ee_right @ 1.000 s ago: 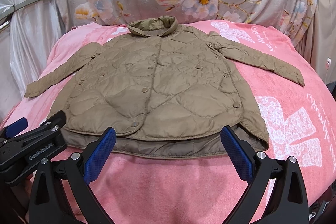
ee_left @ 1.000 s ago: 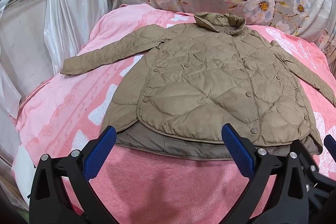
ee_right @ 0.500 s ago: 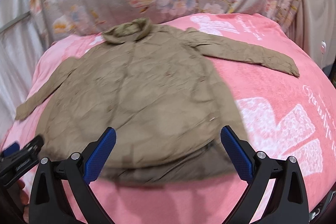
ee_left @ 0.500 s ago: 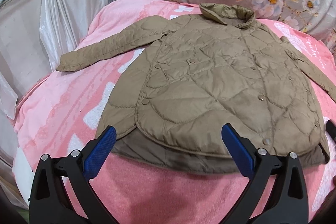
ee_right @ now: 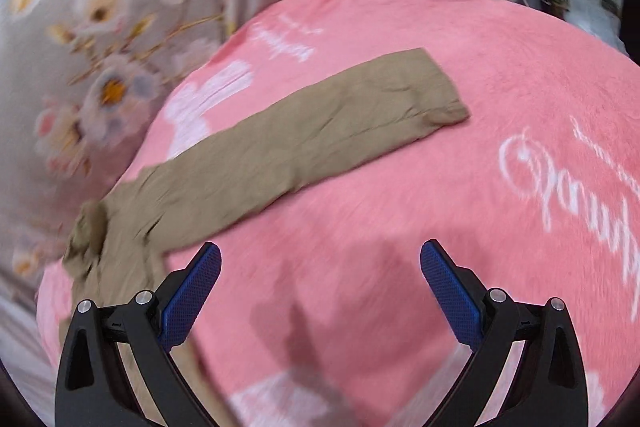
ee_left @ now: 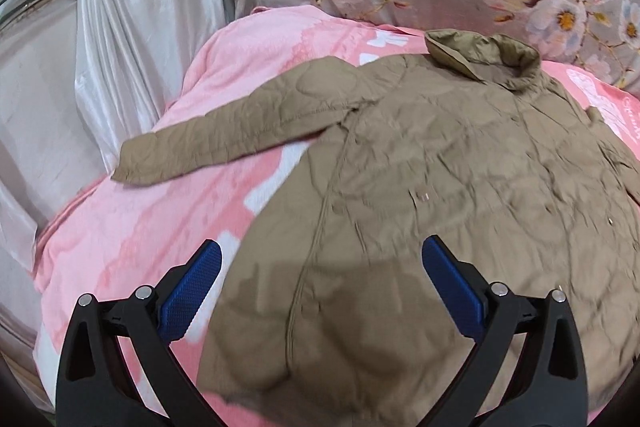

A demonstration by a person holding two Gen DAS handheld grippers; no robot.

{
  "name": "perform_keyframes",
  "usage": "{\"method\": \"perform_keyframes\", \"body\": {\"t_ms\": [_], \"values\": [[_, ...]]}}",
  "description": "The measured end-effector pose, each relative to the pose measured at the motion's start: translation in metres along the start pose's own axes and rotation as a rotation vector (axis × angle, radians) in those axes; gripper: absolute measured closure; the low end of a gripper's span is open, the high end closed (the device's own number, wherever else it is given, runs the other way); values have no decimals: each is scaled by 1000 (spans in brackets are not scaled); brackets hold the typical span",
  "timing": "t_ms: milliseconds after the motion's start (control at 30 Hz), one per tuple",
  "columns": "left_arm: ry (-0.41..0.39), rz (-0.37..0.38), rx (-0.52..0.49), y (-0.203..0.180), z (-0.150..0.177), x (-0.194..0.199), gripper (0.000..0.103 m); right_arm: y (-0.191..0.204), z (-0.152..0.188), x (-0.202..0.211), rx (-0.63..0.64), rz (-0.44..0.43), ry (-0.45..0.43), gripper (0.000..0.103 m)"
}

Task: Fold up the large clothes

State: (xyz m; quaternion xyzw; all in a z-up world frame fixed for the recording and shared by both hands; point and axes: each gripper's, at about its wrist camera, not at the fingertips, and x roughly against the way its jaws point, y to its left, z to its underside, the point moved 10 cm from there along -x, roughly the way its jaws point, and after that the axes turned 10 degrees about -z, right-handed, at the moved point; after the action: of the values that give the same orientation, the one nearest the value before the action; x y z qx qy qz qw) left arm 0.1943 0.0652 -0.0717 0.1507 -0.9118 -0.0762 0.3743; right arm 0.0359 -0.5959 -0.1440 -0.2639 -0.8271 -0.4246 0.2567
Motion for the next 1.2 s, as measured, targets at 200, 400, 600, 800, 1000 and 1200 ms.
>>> {"method": "perform_keyframes", "body": {"t_ms": [200,400,600,800,1000,1200], "values": [[12,24,33,-12,-21,-25,5,-26,-39,-35,-72,28,-41,13],[19,11,-3,-23,-29,-36,5,-23,-73,-63,-64,86,-64,78],[25,-16,-10,-21,-27,-42,5,79,-97,-44,103,-23,-123,96],[36,-44,-14,-12,-23,-47,5,278,-37,-13,458,-300,-69,97],[62,-44,6,4,-16,-54,5,406,90,-26,718,-463,103,97],[74,-50,29,23,-14,-63,5,442,199,-57,840,-503,293,97]]}}
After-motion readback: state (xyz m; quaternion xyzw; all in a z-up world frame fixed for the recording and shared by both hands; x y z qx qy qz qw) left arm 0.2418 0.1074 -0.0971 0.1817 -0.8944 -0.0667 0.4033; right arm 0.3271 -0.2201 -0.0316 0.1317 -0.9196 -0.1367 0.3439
